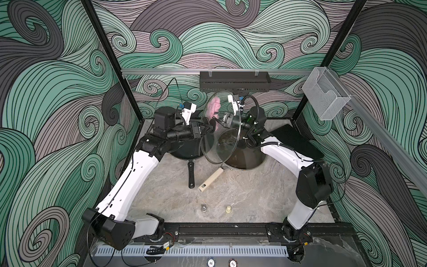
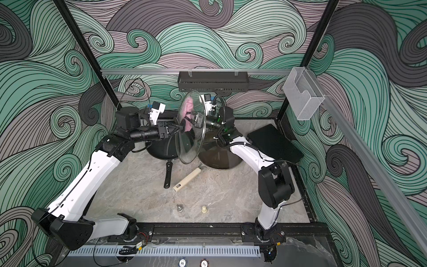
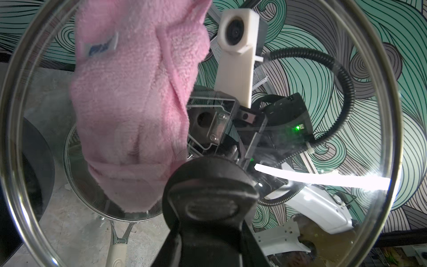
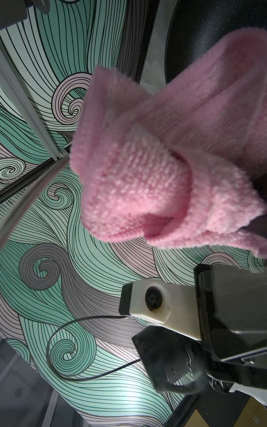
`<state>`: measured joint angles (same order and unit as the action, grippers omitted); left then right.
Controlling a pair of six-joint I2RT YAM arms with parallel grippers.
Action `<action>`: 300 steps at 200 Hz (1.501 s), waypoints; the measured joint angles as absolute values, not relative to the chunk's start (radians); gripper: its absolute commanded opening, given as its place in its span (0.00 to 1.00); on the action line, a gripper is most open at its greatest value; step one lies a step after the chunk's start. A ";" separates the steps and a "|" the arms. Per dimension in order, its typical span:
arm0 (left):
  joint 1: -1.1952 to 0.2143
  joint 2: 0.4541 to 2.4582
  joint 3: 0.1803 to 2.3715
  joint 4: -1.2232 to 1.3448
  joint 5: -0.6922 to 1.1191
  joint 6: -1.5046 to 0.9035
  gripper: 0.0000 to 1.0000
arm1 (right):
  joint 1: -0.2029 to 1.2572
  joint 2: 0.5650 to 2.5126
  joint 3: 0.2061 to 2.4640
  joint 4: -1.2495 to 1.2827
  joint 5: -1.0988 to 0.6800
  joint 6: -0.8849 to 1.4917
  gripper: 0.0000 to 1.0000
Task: Wipe the pot lid with a cloth
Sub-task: Wipe the pot lid.
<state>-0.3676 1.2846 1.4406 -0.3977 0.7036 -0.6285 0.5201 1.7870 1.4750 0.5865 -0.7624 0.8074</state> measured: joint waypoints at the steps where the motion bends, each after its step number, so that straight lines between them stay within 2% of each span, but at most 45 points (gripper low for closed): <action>1: -0.368 1.285 1.441 -0.397 0.704 -0.629 0.00 | 0.520 1.788 1.477 0.587 -0.763 0.807 0.00; 88: -0.366 1.306 1.450 -0.372 0.739 -0.694 0.00 | 0.519 1.863 1.490 0.592 -0.759 0.815 0.00; 150: -0.366 1.383 1.537 -0.379 0.725 -0.706 0.00 | 0.545 1.846 1.373 0.610 -0.759 0.817 0.00; 234: -0.369 1.422 1.572 -0.442 0.625 -0.603 0.00 | 0.592 1.627 1.111 0.649 -0.758 0.850 0.00; 300: -0.352 1.416 1.565 -0.463 0.611 -0.582 0.00 | 0.583 1.478 1.074 0.564 -0.732 0.802 0.00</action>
